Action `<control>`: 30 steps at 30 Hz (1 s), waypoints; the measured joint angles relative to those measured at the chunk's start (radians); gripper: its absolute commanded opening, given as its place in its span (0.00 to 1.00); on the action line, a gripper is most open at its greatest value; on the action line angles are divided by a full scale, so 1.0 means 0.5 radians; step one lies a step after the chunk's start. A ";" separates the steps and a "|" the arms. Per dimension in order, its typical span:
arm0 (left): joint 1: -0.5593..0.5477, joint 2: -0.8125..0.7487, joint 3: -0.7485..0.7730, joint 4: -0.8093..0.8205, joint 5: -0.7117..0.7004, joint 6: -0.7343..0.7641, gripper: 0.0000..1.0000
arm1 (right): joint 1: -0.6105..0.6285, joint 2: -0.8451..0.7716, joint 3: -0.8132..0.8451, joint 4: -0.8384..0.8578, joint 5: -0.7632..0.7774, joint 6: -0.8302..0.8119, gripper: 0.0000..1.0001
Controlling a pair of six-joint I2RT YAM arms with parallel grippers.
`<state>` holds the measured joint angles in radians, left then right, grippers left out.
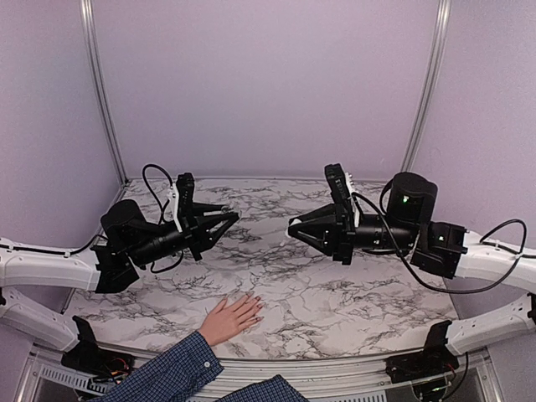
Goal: Paint the nails
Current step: Paint the hand on the nail.
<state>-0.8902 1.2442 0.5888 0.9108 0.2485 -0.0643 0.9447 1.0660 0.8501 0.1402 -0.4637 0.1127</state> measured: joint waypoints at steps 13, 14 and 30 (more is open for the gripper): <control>0.121 -0.056 -0.043 -0.069 -0.209 -0.083 0.00 | -0.049 0.191 -0.589 0.584 0.166 0.389 0.00; 0.124 -0.053 -0.043 -0.079 -0.216 -0.085 0.00 | -0.063 0.216 -0.613 0.627 0.159 0.410 0.00; 0.163 0.000 -0.037 -0.146 -0.277 -0.096 0.00 | -0.100 0.768 -0.735 1.292 -0.008 0.523 0.00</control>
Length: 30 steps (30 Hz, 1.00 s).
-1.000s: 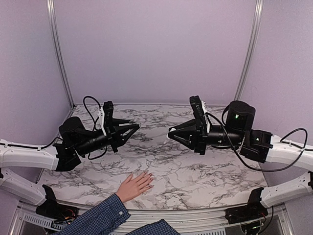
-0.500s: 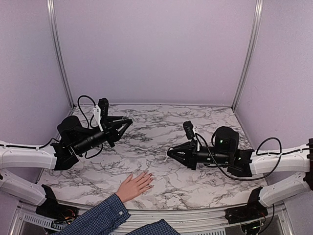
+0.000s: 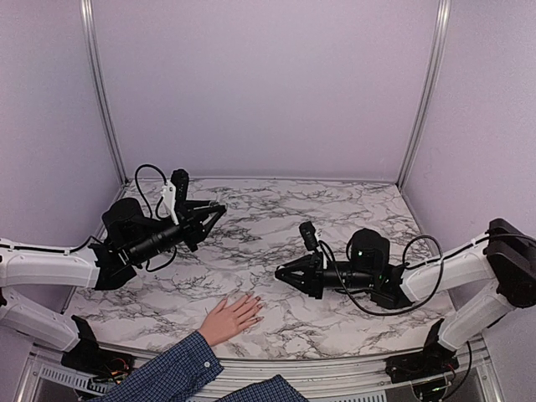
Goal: Paint the nails
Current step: Paint the hand on the nail.
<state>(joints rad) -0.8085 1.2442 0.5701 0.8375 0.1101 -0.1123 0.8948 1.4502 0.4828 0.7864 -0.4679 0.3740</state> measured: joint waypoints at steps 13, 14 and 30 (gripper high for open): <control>0.027 0.079 0.001 -0.011 -0.014 0.001 0.00 | -0.072 0.391 -0.006 0.387 -0.132 0.105 0.00; 0.030 0.084 0.002 -0.011 -0.014 0.001 0.00 | -0.072 0.408 -0.005 0.419 -0.137 0.122 0.00; 0.043 0.118 0.003 -0.011 -0.013 0.007 0.00 | -0.072 0.666 0.024 0.596 -0.126 0.211 0.00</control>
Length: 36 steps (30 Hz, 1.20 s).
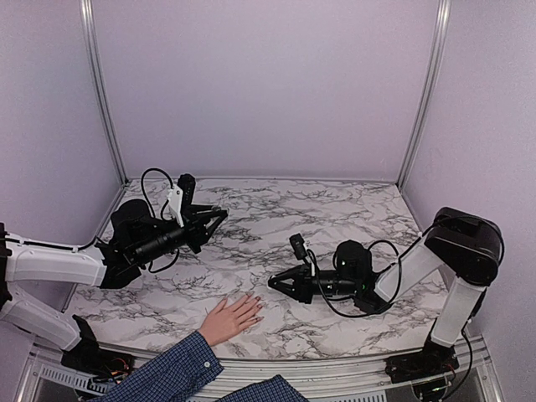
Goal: Paint the nails
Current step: Paint the hand on the nail.
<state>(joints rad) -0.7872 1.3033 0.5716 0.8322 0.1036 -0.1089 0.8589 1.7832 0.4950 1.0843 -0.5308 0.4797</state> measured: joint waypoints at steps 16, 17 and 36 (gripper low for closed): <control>0.014 0.045 0.000 0.000 0.005 -0.001 0.00 | 0.000 0.142 0.082 0.077 0.040 0.035 0.00; 0.015 0.045 0.000 0.001 0.007 -0.001 0.00 | 0.000 0.148 0.085 0.077 0.040 0.036 0.00; 0.020 0.081 0.011 0.001 0.040 -0.008 0.00 | 0.015 0.265 0.159 0.058 0.051 0.014 0.00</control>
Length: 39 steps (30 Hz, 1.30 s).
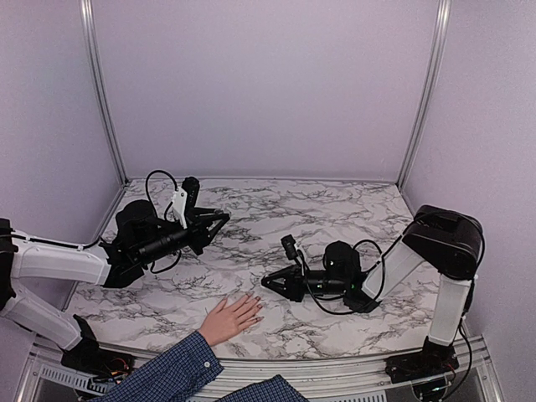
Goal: Paint the nails
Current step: Paint the hand on the nail.
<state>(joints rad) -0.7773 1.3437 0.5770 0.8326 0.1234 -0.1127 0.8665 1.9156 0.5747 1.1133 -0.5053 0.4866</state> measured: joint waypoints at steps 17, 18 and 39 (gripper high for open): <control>0.001 0.017 0.015 0.001 0.014 0.000 0.00 | 0.000 0.037 0.036 -0.031 -0.001 -0.009 0.00; 0.001 0.020 0.019 0.001 0.014 0.000 0.00 | 0.000 0.037 0.036 -0.032 -0.001 -0.009 0.00; 0.003 0.021 0.022 0.001 0.021 -0.002 0.00 | 0.000 0.086 0.073 -0.072 -0.002 -0.011 0.00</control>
<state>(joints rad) -0.7757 1.3544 0.5880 0.8330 0.1341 -0.1135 0.8665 1.9587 0.6113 1.0771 -0.5060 0.4812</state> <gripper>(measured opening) 0.208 0.128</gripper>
